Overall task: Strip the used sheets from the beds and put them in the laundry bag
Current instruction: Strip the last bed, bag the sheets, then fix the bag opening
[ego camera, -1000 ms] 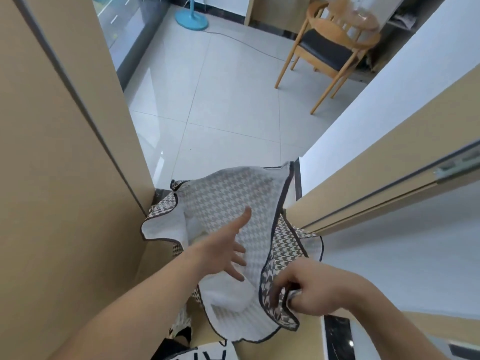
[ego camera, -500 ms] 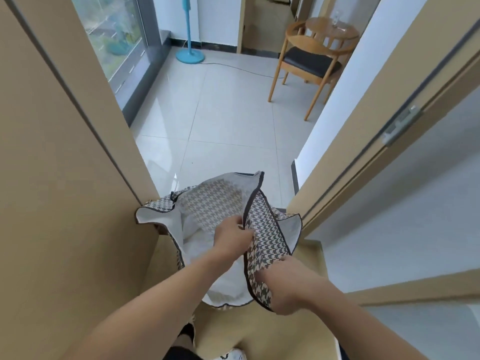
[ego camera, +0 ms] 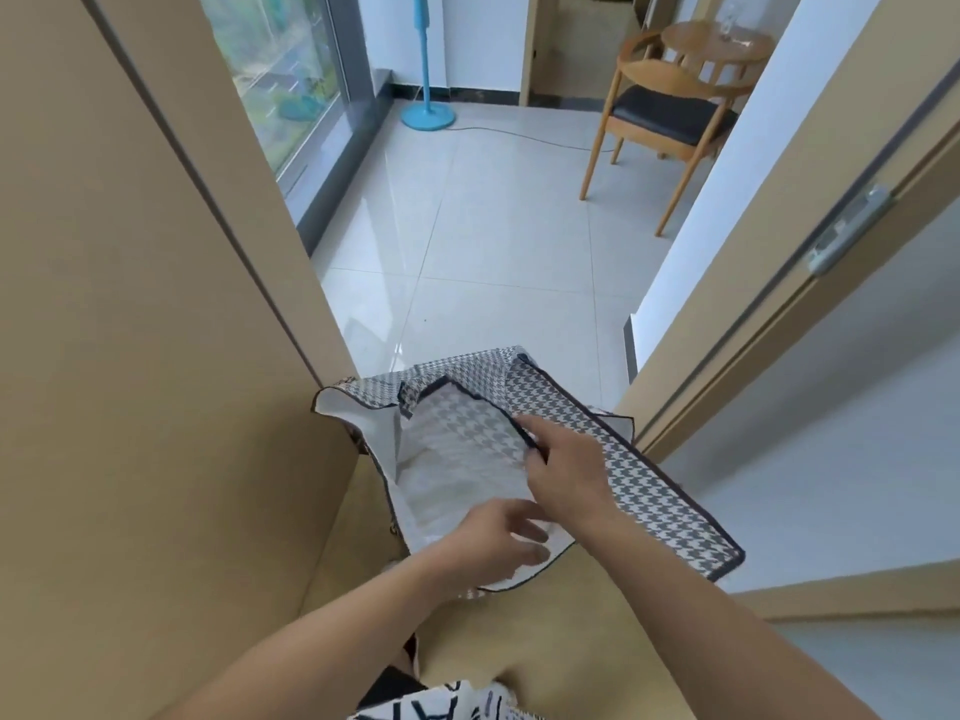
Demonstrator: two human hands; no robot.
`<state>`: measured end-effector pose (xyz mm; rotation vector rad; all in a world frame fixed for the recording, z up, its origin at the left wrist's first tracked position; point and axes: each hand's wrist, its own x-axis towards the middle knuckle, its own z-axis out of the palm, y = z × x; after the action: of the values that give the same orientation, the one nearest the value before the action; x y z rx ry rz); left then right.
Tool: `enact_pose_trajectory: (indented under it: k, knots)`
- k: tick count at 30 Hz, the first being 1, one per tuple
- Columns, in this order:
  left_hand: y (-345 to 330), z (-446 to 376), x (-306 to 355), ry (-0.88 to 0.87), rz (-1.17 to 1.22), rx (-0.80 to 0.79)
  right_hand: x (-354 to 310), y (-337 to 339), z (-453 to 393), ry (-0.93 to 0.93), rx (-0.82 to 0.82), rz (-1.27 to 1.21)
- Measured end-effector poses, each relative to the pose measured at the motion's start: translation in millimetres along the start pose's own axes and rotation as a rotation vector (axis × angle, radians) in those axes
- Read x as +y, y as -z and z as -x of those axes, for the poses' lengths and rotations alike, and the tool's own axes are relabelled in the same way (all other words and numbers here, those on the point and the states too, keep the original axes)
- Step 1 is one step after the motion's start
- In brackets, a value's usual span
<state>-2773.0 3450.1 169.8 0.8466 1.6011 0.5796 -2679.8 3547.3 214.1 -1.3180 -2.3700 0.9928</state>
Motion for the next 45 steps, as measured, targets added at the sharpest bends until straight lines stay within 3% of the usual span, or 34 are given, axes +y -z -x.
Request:
enact_pose_trajectory:
  k: [2, 5, 8, 12, 19, 23, 28, 33, 37, 40, 45]
  knots:
    - [23.1, -0.7, -14.1, 0.118, -0.077, 0.054, 8.5, -10.8, 5.1, 0.18, -0.101, 0.174]
    - [67.4, 1.1, -39.9, 0.329, 0.041, 0.277, 10.9, -24.4, 13.1, 0.273, -0.472, 0.43]
    - [114.5, 3.0, -63.3, 0.408, 0.065, 0.473, 5.3, -42.0, 3.7, 0.232, -0.784, 0.521]
    - [164.1, -17.4, -81.2, 0.448, 0.172, 0.584, -12.4, -56.1, -28.9, 0.059, -0.989, 0.374]
    - [221.4, -101.4, -82.8, 0.355, 0.142, 0.528, -43.5, -116.2, -142.1, -0.104, -0.732, 0.241]
    - [240.6, -149.0, -97.2, 0.316, 0.006, 0.436, -41.6, -173.4, -218.7, -0.106, -0.716, 0.31]
    - [253.0, -203.3, -136.1, 0.432, 0.04, 0.387, -10.8, -246.0, -282.8, -0.046, -0.703, 0.543]
    - [244.5, -250.0, -173.2, 0.654, 0.225, 0.405, 21.0, -297.6, -299.7, 0.148, -0.716, 0.764]
    - [229.7, -267.7, -182.5, 0.774, 0.604, 0.42, 33.8, -305.8, -297.0, 0.112, -0.711, 0.715]
    - [219.4, -271.3, -181.7, 0.764, 0.82, 0.457, 36.9, -297.8, -290.8, 0.061, -0.645, 0.6]
    - [222.9, -267.2, -172.4, 0.73, 0.949, 0.51, 33.3, -274.3, -298.4, 0.007, -0.565, 0.484]
